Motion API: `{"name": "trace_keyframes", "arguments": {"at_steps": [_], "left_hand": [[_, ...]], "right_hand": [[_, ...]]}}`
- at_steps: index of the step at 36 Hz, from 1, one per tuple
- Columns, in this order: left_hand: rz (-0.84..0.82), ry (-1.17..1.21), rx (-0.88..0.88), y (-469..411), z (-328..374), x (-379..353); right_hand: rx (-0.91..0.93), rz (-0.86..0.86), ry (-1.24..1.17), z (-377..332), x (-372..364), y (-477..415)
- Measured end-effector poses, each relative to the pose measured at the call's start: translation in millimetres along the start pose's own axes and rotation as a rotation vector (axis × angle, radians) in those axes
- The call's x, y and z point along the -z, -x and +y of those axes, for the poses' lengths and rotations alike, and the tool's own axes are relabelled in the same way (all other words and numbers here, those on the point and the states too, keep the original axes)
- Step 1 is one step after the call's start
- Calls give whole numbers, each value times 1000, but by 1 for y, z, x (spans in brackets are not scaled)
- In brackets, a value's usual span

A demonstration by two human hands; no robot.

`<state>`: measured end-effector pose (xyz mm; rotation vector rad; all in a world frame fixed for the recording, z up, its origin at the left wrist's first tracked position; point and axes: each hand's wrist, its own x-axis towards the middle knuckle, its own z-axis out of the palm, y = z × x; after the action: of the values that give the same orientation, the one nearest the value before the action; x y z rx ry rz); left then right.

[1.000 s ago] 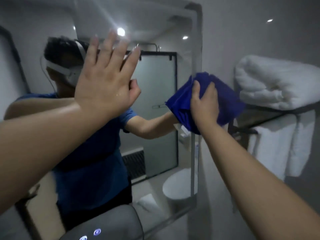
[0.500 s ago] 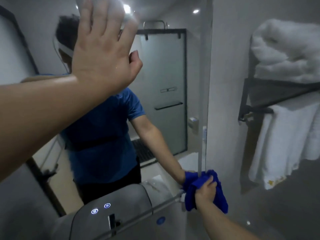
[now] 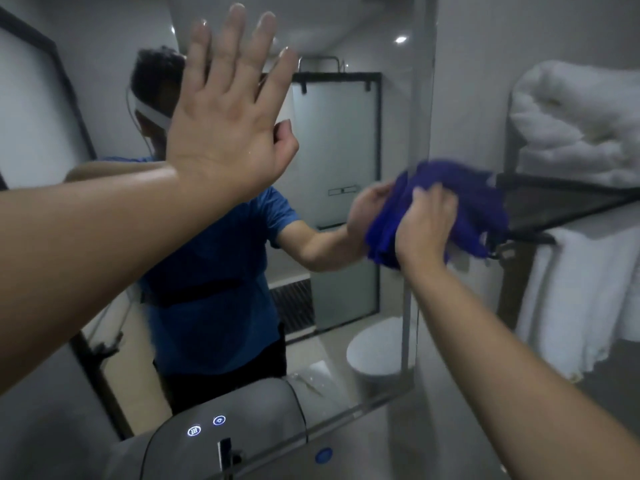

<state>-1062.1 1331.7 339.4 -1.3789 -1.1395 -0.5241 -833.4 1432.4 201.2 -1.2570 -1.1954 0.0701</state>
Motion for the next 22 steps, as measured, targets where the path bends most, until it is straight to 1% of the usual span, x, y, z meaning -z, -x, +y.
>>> {"name": "trace_keyframes", "arguments": {"at_steps": [2,5,7,9,11,13,15,16,18,19,22], "left_hand": [[-8,-4,6,0,0,1],[-14,-2,9,0,0,2],[-23,-8,9,0,0,2],[-27,-11,10,0,0,2],[-30,-21,13,-1,0,1],[-35,-32,17,-1,0,0],[-48,-30,31,-2,0,0],[-54,-29,37,-2,1,0],[-73,-29,47,-2,2,1],[-83,-30,51,-2,3,2],[-125,-37,68,-3,4,7]], "right_hand": [[48,-24,-91,-32,9,-32],[115,-32,-158,-62,15,-55],[147,-44,-120,-65,14,-49],[146,-48,-7,-57,7,-30],[119,-94,92,-44,-2,1],[125,-133,127,-30,-13,44],[152,-143,91,-13,-22,93],[107,-187,46,-4,-26,117],[-97,-323,-13,15,-31,157],[-195,-346,-19,25,-32,173],[-452,-338,-9,47,-39,208]]}}
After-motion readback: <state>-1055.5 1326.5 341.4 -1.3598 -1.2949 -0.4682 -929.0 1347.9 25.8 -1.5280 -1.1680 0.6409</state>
